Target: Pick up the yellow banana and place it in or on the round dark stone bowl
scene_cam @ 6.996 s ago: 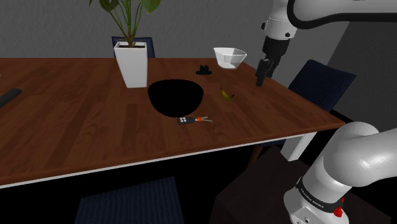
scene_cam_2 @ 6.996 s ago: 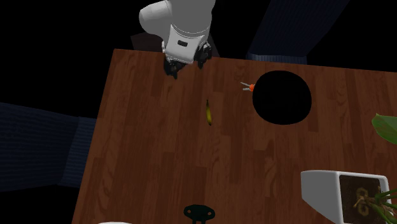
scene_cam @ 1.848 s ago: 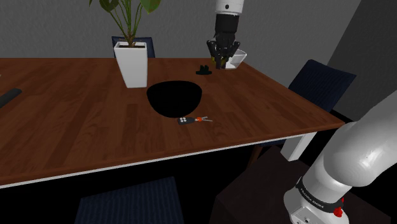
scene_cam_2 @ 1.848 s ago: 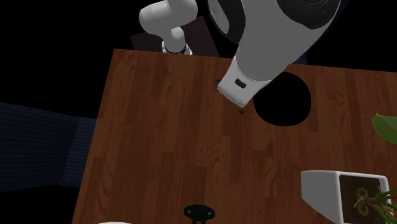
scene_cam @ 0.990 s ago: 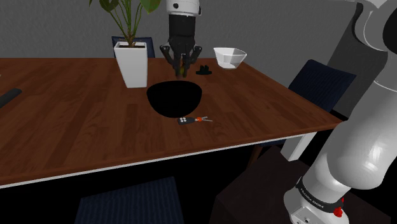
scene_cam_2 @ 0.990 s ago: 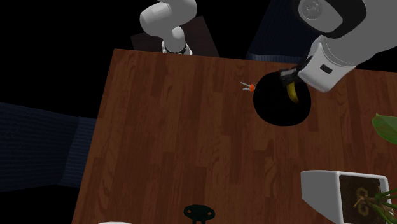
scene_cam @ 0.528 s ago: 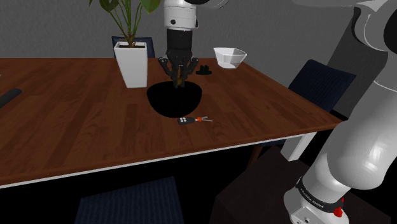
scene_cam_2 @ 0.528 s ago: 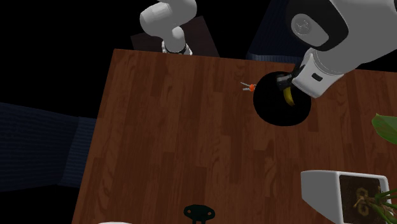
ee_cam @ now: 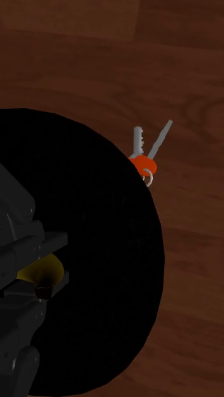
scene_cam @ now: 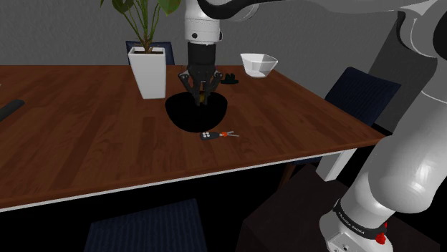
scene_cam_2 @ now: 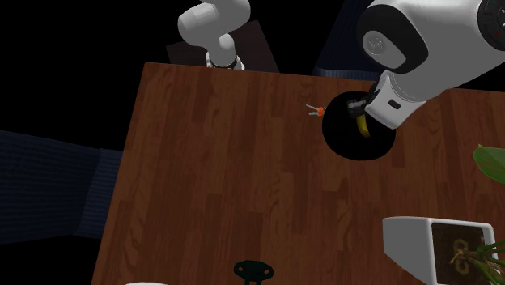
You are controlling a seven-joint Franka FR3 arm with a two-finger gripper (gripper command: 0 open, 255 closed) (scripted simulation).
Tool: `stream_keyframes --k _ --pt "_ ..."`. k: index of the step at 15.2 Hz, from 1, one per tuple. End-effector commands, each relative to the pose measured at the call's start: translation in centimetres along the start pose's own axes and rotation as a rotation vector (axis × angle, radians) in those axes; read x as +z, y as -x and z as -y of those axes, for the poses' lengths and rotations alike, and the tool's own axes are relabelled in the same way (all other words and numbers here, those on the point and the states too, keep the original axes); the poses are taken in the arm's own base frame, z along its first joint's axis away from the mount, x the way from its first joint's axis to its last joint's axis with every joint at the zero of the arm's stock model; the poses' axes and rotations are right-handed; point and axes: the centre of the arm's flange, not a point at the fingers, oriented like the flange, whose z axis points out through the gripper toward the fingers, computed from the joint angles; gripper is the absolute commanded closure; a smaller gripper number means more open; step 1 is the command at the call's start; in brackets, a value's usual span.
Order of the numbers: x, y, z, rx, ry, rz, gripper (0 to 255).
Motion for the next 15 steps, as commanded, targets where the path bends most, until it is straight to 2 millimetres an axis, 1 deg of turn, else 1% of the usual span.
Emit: stream_keyframes --k 1,3,4,9,12,13,15 --pt "0.1 0.0 0.0 0.0 0.001 0.001 255" --pt "0.1 0.0 0.0 0.0 0.001 0.001 255" --pt "0.1 0.0 0.0 0.0 0.001 0.001 0" --pt "0.1 0.0 0.0 0.0 0.001 0.001 0" --pt "-3.8 0.0 0.0 0.0 0.001 0.001 0" --pt "-4.9 0.0 0.0 0.0 0.001 0.001 0" --pt "-4.9 0.0 0.0 0.0 0.001 0.001 0"
